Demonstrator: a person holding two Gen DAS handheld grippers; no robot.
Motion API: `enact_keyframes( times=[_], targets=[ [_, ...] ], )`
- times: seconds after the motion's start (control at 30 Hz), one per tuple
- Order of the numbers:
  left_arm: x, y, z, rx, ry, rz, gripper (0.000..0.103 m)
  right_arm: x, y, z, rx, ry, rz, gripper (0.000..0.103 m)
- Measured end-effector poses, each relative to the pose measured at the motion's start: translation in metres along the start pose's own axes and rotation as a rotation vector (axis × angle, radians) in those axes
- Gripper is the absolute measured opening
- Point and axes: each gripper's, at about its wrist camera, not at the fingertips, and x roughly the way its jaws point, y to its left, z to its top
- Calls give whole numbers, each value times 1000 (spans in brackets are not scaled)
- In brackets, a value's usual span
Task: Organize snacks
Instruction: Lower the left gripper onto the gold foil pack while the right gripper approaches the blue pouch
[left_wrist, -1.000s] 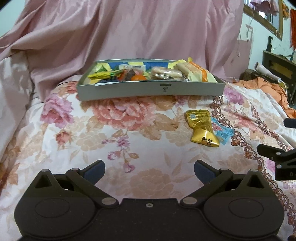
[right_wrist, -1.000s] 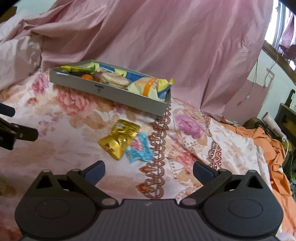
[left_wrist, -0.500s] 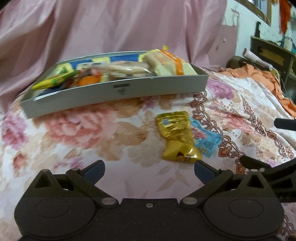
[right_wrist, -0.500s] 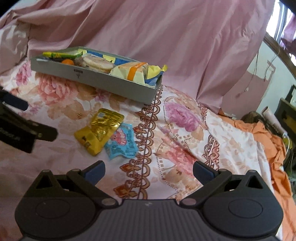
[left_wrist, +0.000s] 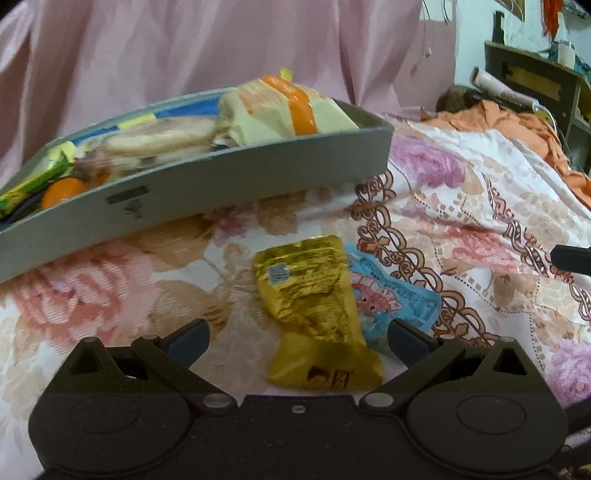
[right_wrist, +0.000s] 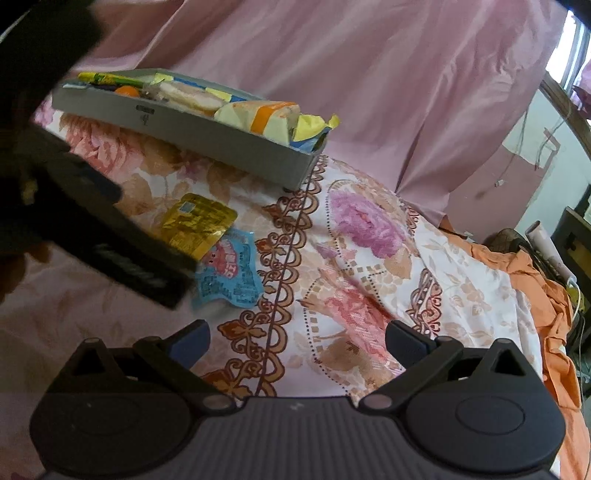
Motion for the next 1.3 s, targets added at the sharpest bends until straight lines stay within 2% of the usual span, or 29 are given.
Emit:
enact_keyframes(
  times=[0.13,0.23,0.3,0.37,0.5,0.77,0.97,1.07,1.13,1.2,1.3],
  targets=[
    [8,1,3,9,-13,-2,95,5,6,-1,-25,-1,20,103],
    [13,11,4,-29,14,-18,86,6,11,-1,-42,-10,29,103],
    [15,18,3,-58,22,-12,72,7,13,-1,-48,-16,31,103],
    [15,22,2,-41,28,7,64,9,15,-2,-50,-21,32,103],
    [8,32,-2,-22,34,-18,59,12,17,-4,-46,-33,41,103],
    [-19,55,-28,0,50,-72,59,20,12,-1,56,-76,122,103],
    [-28,61,-37,32,44,-106,61,45,6,11,123,-81,207,103],
    [-31,61,-39,59,52,-103,68,59,5,16,147,-73,243,102],
    [-32,61,-39,62,57,-102,73,69,4,18,173,-57,271,98],
    [-31,59,-40,75,61,-127,83,75,4,20,186,-47,294,97],
    [-28,51,-44,136,64,-119,83,77,4,22,170,-59,344,92]
  ],
)
